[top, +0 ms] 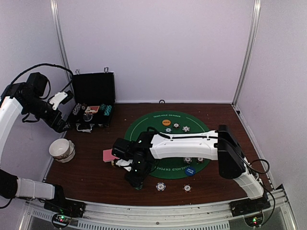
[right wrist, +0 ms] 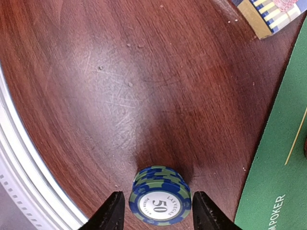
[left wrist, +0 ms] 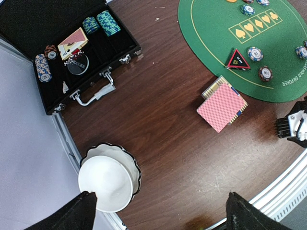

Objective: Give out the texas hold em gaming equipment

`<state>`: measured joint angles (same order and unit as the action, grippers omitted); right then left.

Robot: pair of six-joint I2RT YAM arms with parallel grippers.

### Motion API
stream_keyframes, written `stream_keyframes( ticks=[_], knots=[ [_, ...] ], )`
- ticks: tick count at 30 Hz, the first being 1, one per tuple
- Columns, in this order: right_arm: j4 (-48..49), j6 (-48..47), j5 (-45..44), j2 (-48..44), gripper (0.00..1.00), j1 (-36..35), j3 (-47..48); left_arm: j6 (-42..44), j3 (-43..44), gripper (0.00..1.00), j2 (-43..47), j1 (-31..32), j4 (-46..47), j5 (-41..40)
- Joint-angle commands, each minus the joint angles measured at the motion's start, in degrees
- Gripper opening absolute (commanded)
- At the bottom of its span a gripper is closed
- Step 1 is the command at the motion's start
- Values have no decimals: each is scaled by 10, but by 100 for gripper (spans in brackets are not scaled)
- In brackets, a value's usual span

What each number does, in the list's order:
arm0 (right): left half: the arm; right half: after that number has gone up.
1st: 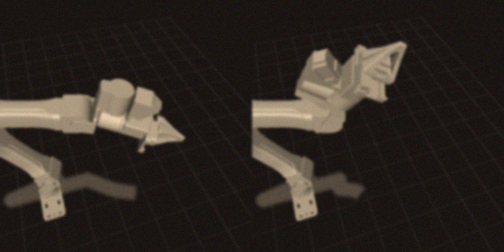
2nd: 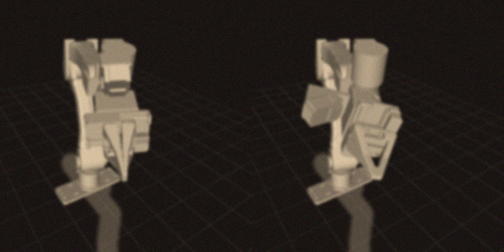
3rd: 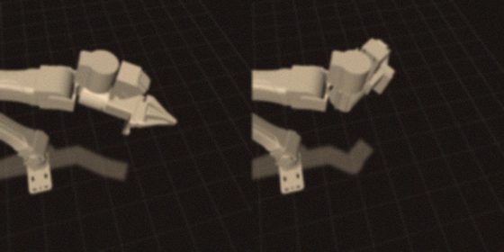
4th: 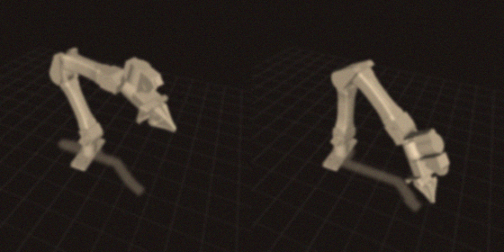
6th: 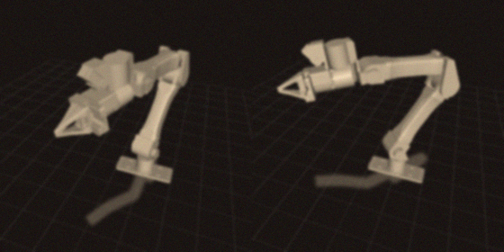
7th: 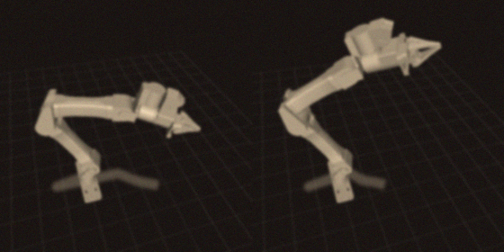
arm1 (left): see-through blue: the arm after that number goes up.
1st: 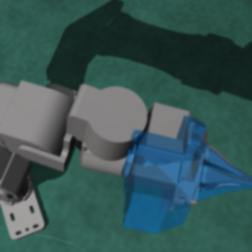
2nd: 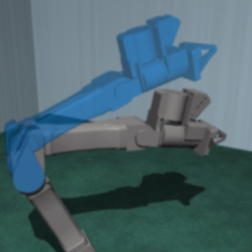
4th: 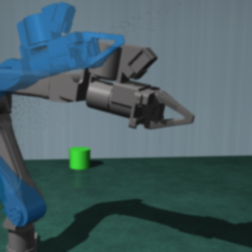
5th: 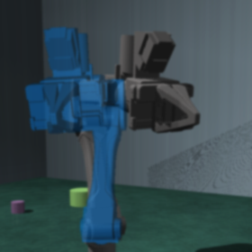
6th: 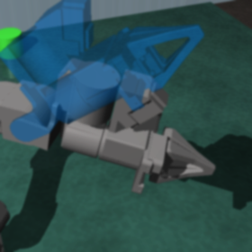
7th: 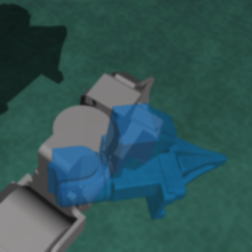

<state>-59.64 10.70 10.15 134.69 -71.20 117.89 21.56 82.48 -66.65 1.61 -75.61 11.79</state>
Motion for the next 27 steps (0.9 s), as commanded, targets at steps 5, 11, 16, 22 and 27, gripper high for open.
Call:
stream_keyframes(
  ticks=[5, 11, 16, 22, 27],
  knots=[
    [-15, -2, 2, 2, 55, 3, 13, 2, 4, 98, -1, 1, -2, 7],
    [-14, -5, -5, 10, 56, 3, 12, 1, 4, 98, -1, 1, -1, 7],
    [-13, -7, -5, 12, 53, 3, 10, 1, 5, 98, -1, 1, -1, 4],
    [-13, -6, -3, 14, 48, 3, 10, 1, 5, 97, -1, 1, -1, 6],
    [-15, -8, -8, 13, 41, 4, 13, 1, 6, 98, -1, 1, -1, 4]
  ],
)
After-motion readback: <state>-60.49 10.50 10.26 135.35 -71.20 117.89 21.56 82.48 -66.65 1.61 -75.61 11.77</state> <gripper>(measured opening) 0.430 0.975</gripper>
